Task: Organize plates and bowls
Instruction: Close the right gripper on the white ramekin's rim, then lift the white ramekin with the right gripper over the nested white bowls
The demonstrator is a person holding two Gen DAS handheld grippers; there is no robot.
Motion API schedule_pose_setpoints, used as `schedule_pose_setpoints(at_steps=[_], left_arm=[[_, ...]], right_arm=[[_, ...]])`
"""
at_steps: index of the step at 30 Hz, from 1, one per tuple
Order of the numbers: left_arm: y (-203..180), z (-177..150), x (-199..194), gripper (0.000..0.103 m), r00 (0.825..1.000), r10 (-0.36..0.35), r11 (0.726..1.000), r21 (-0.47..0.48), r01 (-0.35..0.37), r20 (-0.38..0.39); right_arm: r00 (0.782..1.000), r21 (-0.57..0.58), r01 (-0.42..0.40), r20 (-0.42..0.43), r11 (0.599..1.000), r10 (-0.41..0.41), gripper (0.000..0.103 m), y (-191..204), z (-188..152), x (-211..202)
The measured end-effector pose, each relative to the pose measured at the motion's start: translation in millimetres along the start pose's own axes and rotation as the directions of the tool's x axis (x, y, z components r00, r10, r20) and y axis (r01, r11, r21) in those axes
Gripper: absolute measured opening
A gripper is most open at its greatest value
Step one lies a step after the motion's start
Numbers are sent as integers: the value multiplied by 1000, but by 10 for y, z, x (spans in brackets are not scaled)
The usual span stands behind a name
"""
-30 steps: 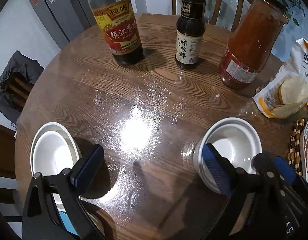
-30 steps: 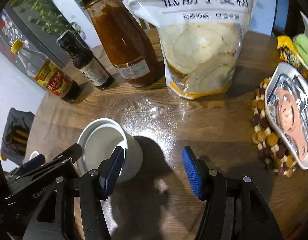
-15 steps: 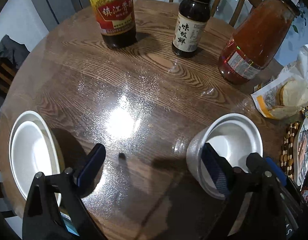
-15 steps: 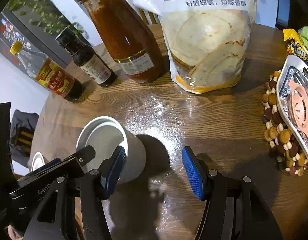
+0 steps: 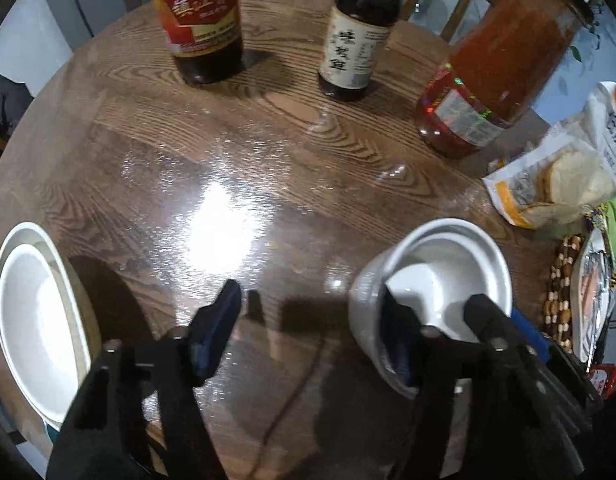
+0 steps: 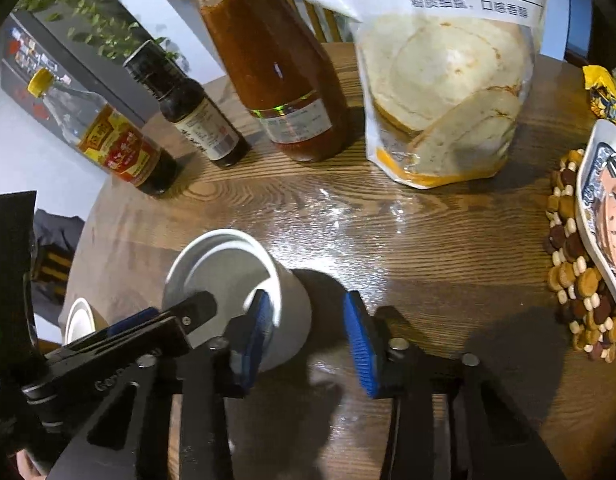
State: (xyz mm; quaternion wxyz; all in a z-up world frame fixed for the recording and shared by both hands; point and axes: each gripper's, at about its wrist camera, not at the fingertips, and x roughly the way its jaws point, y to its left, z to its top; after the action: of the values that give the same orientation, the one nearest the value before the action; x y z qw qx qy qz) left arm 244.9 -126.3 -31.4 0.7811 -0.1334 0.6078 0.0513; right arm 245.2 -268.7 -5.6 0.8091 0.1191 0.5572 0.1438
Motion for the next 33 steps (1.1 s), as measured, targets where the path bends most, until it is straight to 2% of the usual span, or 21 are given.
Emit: schedule_pose_setpoints(at_steps=[3,5,6,7,9,16,26,33], left_arm=[[-40,-8,-3,49,1000,-18,1000,6,18,5],[-69,-12,-10,41,999,-38,999,13,38,7],[-93,-9,-9,33,999,-50,999,18,50,7],[-126,-16,-19,27,998,-57,998,22,57,10],[-148,-20,-20,21,998,-61,998,13,61,5],[-152,-7,-31,10,997,-82,997,2,82,3],[55,-197,-211,8,997,-77,997,-9,77,11],[138,-292,-476,8,995,-91,996,10,91,45]], right_arm=[[1000,-7,-16,-6,1000,16,28,43,9,9],[1000,-13,-26,-10,1000,26,23,65,10,11],[999,-13,-32,-12,999,32,19,71,11,13],[999,-10,-38,-13,999,37,19,80,13,19],[999,-4,-45,-12,999,44,18,87,14,28],[998,4,-66,-19,998,66,16,92,3,48],[997,3,-80,-20,997,80,14,190,-73,48],[997,-11,-80,14,997,81,14,322,-139,-141]])
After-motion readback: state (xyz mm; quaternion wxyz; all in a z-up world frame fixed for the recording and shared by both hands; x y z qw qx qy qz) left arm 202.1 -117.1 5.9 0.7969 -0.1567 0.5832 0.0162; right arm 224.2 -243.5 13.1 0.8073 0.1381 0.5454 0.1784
